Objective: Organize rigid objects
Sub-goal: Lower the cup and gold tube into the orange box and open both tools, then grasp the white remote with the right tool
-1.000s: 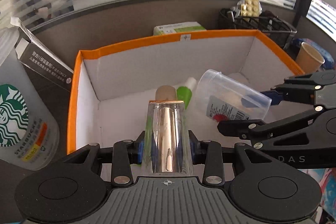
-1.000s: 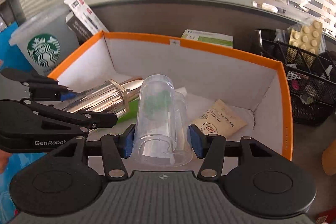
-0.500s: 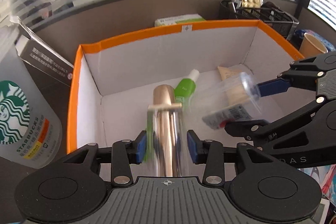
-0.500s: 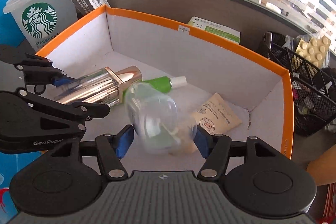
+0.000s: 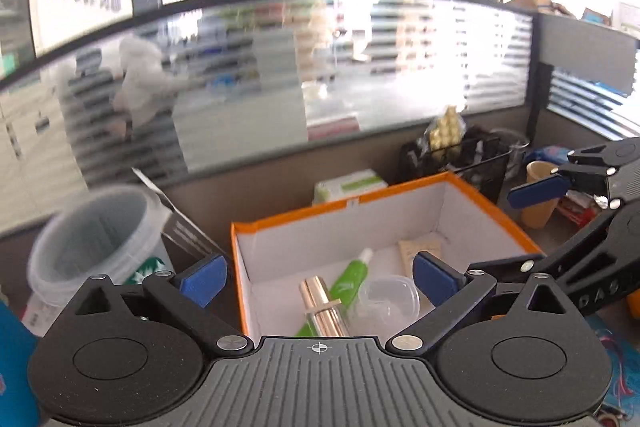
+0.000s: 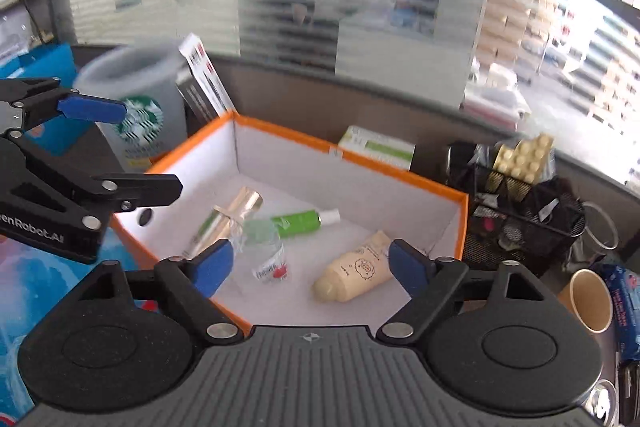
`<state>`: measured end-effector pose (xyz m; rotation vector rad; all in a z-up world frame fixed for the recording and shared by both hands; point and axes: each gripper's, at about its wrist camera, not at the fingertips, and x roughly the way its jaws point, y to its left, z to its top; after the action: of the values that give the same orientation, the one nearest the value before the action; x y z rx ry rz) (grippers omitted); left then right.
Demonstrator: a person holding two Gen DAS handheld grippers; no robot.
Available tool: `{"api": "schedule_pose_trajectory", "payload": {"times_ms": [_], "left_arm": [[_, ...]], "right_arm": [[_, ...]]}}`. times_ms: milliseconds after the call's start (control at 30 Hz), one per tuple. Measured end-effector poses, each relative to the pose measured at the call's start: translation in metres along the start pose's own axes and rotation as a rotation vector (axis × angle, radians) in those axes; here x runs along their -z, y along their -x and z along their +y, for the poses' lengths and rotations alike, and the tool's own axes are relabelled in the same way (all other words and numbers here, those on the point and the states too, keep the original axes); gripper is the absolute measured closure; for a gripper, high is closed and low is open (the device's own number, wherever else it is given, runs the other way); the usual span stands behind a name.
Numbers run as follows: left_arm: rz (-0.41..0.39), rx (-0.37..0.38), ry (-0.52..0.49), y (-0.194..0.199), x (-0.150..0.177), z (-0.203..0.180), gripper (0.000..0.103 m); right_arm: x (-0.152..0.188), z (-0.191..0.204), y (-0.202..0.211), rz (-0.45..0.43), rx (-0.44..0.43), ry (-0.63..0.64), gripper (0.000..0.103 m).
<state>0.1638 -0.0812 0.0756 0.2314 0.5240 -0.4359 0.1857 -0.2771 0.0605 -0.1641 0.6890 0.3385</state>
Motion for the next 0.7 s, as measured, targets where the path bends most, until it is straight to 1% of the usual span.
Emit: {"api": "schedule_pose_trajectory", "payload": {"times_ms": [67, 133, 200, 267, 367, 433, 500, 567, 700], "left_arm": [[-0.039, 0.009, -0.049, 0.017, 0.011, -0.008, 0.0], [-0.057, 0.009, -0.107, 0.029, 0.031, -0.018, 0.0], [-0.049, 0.016, -0.165, 0.033, 0.055, -0.03, 0.0], [-0.028, 0.023, -0.218, 0.033, 0.082, -0.043, 0.0], [0.018, 0.049, -0.281, 0.025, 0.118, -0.06, 0.0], [0.038, 0.074, -0.293, 0.023, 0.137, -0.067, 0.0], [0.059, 0.103, -0.278, 0.021, 0.151, -0.07, 0.0], [0.082, 0.112, -0.253, 0.015, 0.158, -0.071, 0.0], [0.093, 0.132, -0.212, 0.009, 0.167, -0.072, 0.0]], "right_arm": [[0.009, 0.003, 0.025, -0.055, -0.006, -0.004, 0.015], [0.025, 0.007, 0.046, -0.108, -0.019, 0.002, 0.015], [0.049, 0.015, 0.063, -0.152, -0.036, 0.032, 0.015], [0.078, 0.025, 0.07, -0.178, -0.034, 0.073, 0.015], [0.12, 0.036, 0.063, -0.149, 0.013, 0.129, 0.015], [0.144, 0.04, 0.053, -0.114, 0.015, 0.16, 0.016], [0.162, 0.041, 0.044, -0.076, 0.004, 0.164, 0.017], [0.175, 0.04, 0.036, -0.044, 0.003, 0.15, 0.018], [0.19, 0.032, 0.028, -0.035, -0.03, 0.106, 0.018]]}}
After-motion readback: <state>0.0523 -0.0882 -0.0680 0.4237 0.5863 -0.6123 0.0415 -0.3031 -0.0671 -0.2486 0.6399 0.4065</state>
